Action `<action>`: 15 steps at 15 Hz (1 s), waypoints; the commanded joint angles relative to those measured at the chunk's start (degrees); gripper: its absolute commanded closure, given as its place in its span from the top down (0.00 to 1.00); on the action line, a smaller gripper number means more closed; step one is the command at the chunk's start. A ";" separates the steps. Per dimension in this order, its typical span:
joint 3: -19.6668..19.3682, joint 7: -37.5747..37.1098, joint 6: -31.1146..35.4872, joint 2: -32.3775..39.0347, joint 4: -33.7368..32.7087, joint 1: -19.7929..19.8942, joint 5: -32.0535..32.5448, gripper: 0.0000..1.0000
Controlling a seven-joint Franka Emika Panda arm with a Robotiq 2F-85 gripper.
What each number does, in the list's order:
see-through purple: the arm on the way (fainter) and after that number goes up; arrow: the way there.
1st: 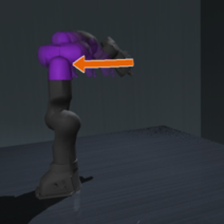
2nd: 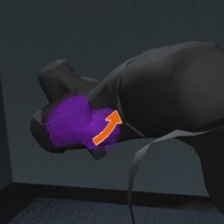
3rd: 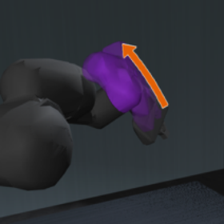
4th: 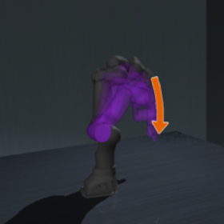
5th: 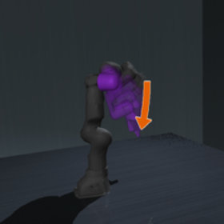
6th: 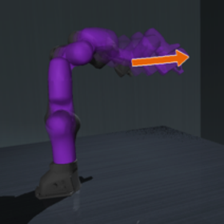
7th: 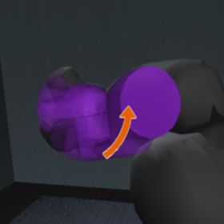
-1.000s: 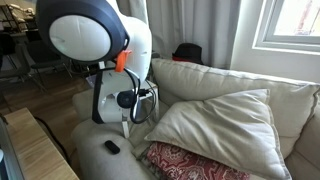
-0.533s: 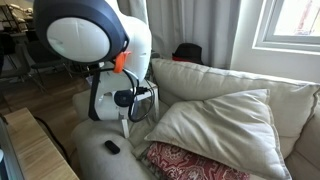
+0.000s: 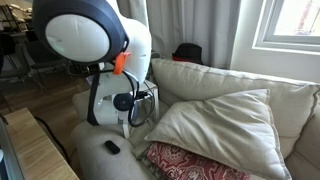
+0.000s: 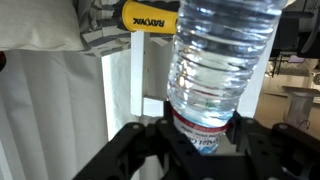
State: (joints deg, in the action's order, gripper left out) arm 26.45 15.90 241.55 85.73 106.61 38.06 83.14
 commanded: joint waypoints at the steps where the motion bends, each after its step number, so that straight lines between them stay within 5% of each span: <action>1: -0.57 0.94 0.98 -0.02 0.83 -0.28 -0.64 0.76; 3: -1.29 0.57 1.38 -0.02 0.66 -0.76 -0.72 0.83; 4: -1.44 0.44 1.36 -0.02 0.70 -0.71 -0.55 0.73; 5: -1.53 0.46 1.36 -0.02 0.78 -0.62 -0.59 0.52; 7: -1.57 0.58 1.12 -0.03 0.96 -0.29 -0.53 0.44; 8: -1.40 0.63 0.88 -0.04 1.08 0.00 -0.38 0.47; 9: -1.06 0.74 0.52 -0.09 1.29 0.40 -0.20 0.81; 13: -1.98 0.03 0.97 -0.13 0.97 -0.11 -0.06 0.99; 15: -2.84 -0.98 0.97 -0.14 0.68 -0.22 0.39 1.00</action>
State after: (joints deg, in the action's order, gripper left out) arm 25.20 15.85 241.54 85.64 107.02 37.99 83.14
